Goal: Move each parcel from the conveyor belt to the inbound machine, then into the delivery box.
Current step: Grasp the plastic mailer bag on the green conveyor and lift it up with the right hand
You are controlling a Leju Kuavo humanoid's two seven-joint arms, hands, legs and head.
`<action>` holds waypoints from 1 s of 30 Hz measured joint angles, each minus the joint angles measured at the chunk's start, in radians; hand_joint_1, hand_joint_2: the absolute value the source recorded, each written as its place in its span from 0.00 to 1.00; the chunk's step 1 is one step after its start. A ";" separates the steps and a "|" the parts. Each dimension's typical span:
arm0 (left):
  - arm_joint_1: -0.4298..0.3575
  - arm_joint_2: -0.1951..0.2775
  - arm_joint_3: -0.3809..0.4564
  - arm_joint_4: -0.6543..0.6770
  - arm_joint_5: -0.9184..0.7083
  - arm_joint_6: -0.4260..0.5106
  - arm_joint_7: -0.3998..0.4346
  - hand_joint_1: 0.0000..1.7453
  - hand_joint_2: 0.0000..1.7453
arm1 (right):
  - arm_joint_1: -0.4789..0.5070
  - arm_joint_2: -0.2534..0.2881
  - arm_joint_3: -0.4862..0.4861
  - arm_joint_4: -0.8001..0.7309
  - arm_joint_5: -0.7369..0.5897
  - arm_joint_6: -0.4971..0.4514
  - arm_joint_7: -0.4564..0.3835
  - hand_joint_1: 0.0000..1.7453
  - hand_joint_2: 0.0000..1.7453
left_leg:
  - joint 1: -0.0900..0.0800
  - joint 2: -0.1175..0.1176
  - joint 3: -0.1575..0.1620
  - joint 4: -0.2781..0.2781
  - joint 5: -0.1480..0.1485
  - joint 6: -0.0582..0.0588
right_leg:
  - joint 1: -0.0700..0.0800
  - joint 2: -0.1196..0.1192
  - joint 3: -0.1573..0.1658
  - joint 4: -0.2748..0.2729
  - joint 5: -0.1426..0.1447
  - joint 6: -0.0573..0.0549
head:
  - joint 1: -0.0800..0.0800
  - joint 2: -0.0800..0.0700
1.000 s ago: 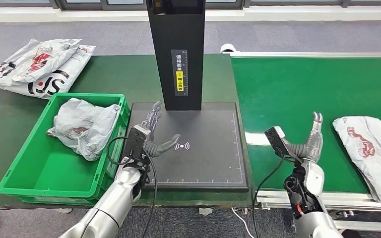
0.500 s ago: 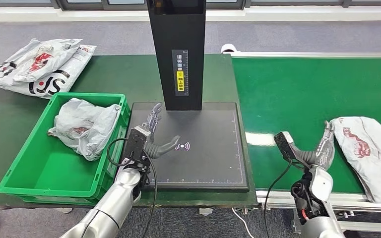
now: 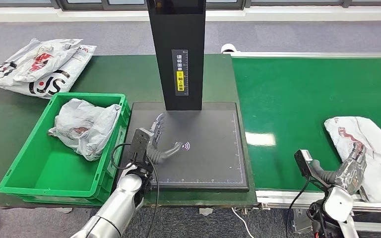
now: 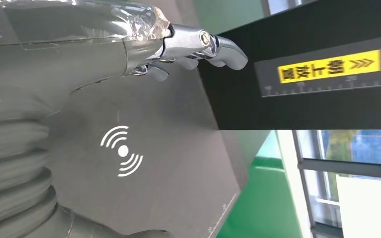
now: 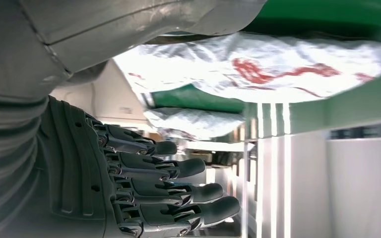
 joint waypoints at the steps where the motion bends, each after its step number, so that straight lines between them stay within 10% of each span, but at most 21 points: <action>1: 0.003 -0.001 0.000 0.000 -0.001 0.003 0.002 0.00 1.00 | 0.003 -0.001 0.000 0.000 0.000 0.000 0.006 0.00 1.00 | 0.000 0.000 0.000 0.000 0.000 0.000 | 0.000 0.000 0.000 0.000 0.000 0.000 | 0.000 0.000; 30: 0.048 0.002 0.000 -0.015 0.033 0.024 0.006 0.00 1.00 | 0.001 -0.006 0.096 0.044 0.002 0.000 0.154 0.00 1.00 | 0.000 0.000 -0.001 0.000 0.001 0.001 | 0.000 0.000 0.000 0.000 0.000 0.000 | 0.000 0.000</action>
